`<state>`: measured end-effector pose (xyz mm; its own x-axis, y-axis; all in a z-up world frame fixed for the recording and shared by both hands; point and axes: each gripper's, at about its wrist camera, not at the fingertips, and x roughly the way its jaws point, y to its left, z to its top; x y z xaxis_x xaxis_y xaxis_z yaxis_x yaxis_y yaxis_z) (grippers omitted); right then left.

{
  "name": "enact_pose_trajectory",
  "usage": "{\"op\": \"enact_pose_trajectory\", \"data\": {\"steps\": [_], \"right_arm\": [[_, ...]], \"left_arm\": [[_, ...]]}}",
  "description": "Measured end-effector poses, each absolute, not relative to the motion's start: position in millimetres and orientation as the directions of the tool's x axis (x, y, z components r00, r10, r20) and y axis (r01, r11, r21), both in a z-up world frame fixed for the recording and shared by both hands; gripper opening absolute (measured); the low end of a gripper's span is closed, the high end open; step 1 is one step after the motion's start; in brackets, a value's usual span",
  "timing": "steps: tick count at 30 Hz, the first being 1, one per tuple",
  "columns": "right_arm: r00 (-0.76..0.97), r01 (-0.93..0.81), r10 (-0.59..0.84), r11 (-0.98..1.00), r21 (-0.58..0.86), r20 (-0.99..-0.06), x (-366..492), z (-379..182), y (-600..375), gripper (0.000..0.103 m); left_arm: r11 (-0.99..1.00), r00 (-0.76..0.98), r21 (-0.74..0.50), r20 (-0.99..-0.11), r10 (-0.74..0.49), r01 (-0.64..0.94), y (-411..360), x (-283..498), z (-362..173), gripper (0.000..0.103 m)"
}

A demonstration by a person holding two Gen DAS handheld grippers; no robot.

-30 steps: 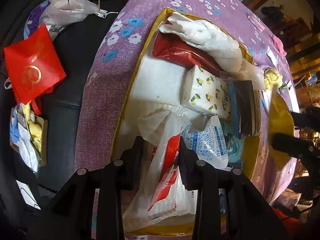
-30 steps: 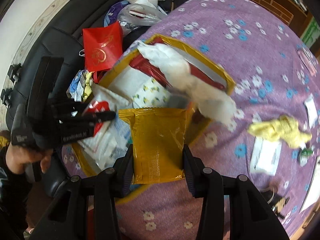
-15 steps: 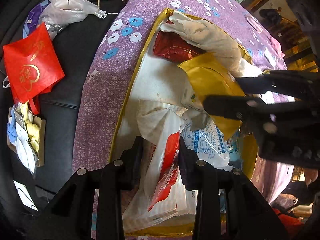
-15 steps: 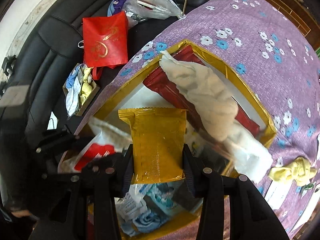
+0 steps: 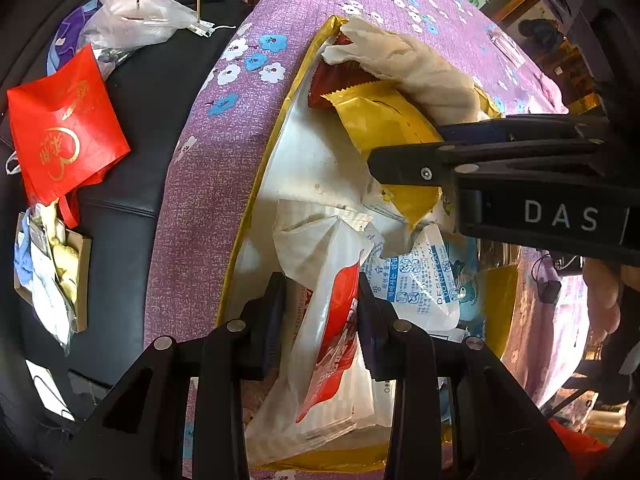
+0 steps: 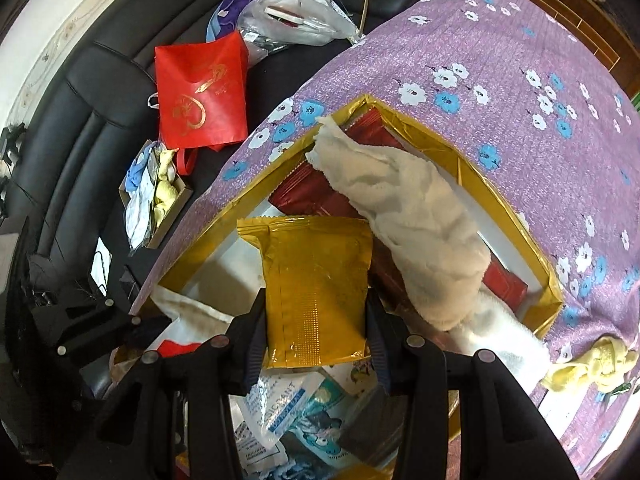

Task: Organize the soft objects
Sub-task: 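Open both grippers to drop the two packets into the foam box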

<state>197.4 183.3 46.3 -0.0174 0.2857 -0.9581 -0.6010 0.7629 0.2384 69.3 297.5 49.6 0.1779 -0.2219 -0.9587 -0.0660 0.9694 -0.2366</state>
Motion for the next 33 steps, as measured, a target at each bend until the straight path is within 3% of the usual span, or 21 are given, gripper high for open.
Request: {"op": "enact_pose_trajectory", "data": {"steps": [8, 11, 15, 33], "right_arm": [[-0.018, -0.607, 0.305, 0.753, 0.253, -0.952, 195.1, 48.0, 190.7, 0.046], [-0.011, -0.607, 0.321, 0.751, 0.261, -0.947, 194.5, 51.5, 190.2, 0.059], [0.009, -0.6, 0.342, 0.753, 0.269, -0.939, 193.6, 60.5, 186.3, 0.059], [0.08, -0.524, 0.401, 0.796, 0.304, -0.913, 175.7, 86.3, 127.9, 0.065]], "left_arm": [[0.973, 0.176, -0.219, -0.963, -0.204, -0.07, 296.5, 68.8, 51.0, 0.036], [0.977, 0.17, -0.202, -0.967, -0.188, -0.071, 295.5, 67.2, 51.3, 0.037], [0.981, 0.171, -0.178, -0.972, -0.163, -0.074, 293.6, 63.7, 54.1, 0.044], [0.991, 0.241, -0.096, -0.968, -0.072, -0.089, 276.6, 47.6, 82.0, 0.053]]}}
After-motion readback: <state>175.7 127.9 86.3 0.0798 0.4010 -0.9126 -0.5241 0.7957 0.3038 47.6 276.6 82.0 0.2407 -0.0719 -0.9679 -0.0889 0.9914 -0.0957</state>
